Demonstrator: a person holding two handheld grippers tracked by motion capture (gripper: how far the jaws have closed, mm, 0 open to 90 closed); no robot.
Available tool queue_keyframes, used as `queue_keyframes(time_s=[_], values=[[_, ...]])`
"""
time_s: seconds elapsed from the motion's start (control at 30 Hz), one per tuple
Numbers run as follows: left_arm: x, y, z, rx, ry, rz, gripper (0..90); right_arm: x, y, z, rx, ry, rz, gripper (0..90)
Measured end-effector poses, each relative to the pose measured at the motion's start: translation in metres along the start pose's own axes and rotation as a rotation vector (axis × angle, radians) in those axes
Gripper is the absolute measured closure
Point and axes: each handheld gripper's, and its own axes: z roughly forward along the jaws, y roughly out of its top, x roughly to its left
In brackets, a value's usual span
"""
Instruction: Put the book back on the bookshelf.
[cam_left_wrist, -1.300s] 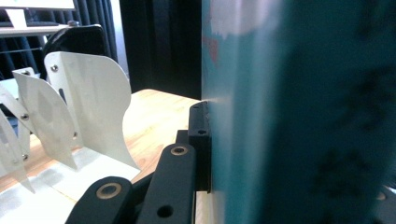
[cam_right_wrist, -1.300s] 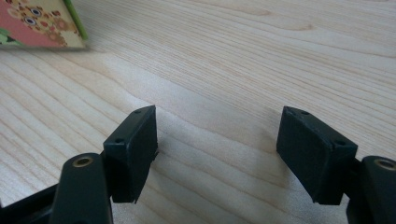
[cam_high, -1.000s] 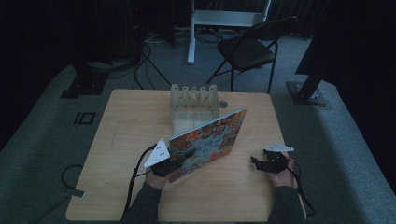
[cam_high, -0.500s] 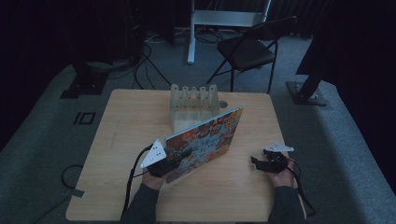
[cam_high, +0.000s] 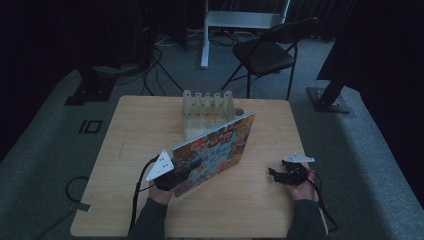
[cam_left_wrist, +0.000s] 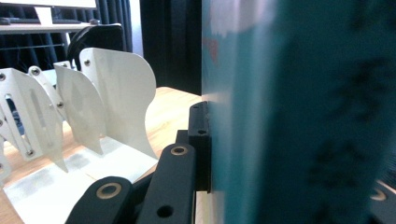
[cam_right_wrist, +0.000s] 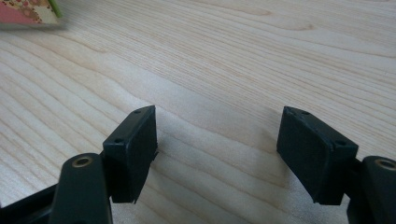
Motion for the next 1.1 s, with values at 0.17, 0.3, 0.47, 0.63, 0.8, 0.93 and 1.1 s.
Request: queue_keyframes(time_s=[0.17,0.3,0.47,0.63,0.8,0.93,1.1], values=[[0.001,0.000,-0.002,0.001,0.013,0.000,81.3,0.000,0.000,0.000,0.000,0.001,0.000,27.9],[0.003,-0.001,-0.004,0.009,0.029,-0.009,81.3,0.000,0.000,0.000,0.000,0.001,0.001,27.9],[0.004,-0.003,-0.006,0.013,0.043,-0.015,81.3,0.000,0.000,0.000,0.000,0.001,0.000,27.9],[0.004,-0.003,-0.009,0.011,0.053,-0.018,81.3,0.000,0.000,0.000,0.000,0.001,0.000,27.9],[0.005,-0.002,-0.010,0.009,0.067,-0.021,81.3,0.000,0.000,0.000,0.000,0.001,0.000,27.9],[0.006,-0.002,-0.012,0.015,0.084,-0.019,81.3,0.000,0.000,0.000,0.000,0.001,-0.001,27.8],[0.006,-0.001,-0.014,0.016,0.093,-0.022,81.3,0.000,0.000,0.000,0.000,0.001,0.000,27.8]])
